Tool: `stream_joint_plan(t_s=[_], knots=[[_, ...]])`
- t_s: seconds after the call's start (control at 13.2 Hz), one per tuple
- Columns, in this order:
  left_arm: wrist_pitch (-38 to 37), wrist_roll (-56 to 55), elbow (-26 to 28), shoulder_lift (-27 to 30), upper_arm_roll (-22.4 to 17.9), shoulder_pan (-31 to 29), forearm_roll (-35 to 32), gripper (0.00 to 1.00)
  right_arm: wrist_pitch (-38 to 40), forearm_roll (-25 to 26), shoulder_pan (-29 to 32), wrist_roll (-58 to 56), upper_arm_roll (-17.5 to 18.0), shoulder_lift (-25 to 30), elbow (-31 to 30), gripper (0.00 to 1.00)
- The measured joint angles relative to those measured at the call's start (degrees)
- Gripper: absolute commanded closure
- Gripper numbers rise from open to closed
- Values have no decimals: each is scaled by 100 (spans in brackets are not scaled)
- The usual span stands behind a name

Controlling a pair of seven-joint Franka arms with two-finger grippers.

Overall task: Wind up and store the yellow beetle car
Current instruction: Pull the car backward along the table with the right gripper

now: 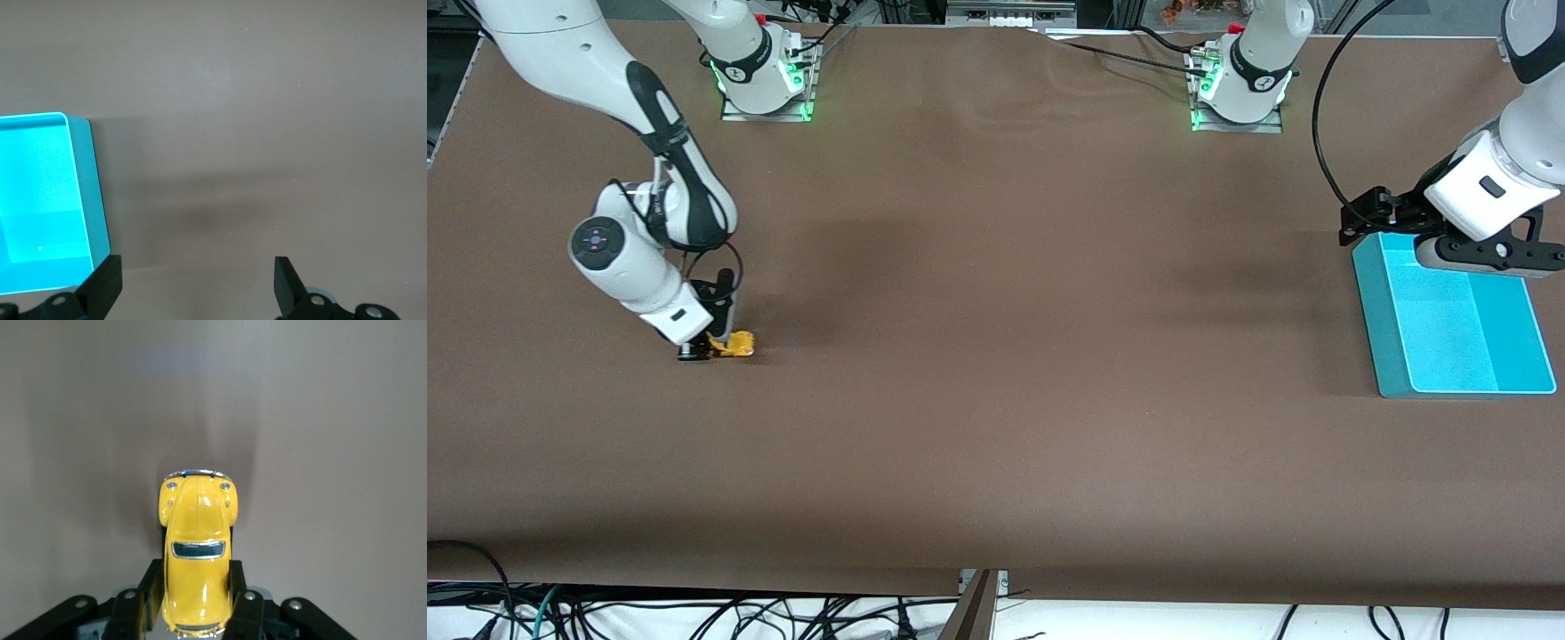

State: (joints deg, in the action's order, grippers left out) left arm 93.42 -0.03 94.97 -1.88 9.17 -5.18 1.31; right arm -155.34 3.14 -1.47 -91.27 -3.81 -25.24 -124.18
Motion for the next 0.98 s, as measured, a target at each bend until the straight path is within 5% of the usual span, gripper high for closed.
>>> stream_joint_plan(t_s=[0.45, 0.61, 0.68, 0.76, 0.98], knots=[[0, 0, 0, 0, 3, 0, 0, 0, -76, 0, 1047, -905, 7, -71, 88, 60], [0, 0, 0, 0, 3, 0, 0, 0, -69, 0, 1039, -905, 22, -71, 88, 45], [0, 0, 0, 0, 3, 0, 0, 0, -72, 0, 1039, -906, 26, -75, 88, 9], [0, 0, 0, 0, 3, 0, 0, 0, -70, 0, 1039, -905, 29, -79, 87, 0], [0, 0, 0, -2, 1, 0, 0, 0, -73, 0, 1038, -905, 60, -227, 99, 0]])
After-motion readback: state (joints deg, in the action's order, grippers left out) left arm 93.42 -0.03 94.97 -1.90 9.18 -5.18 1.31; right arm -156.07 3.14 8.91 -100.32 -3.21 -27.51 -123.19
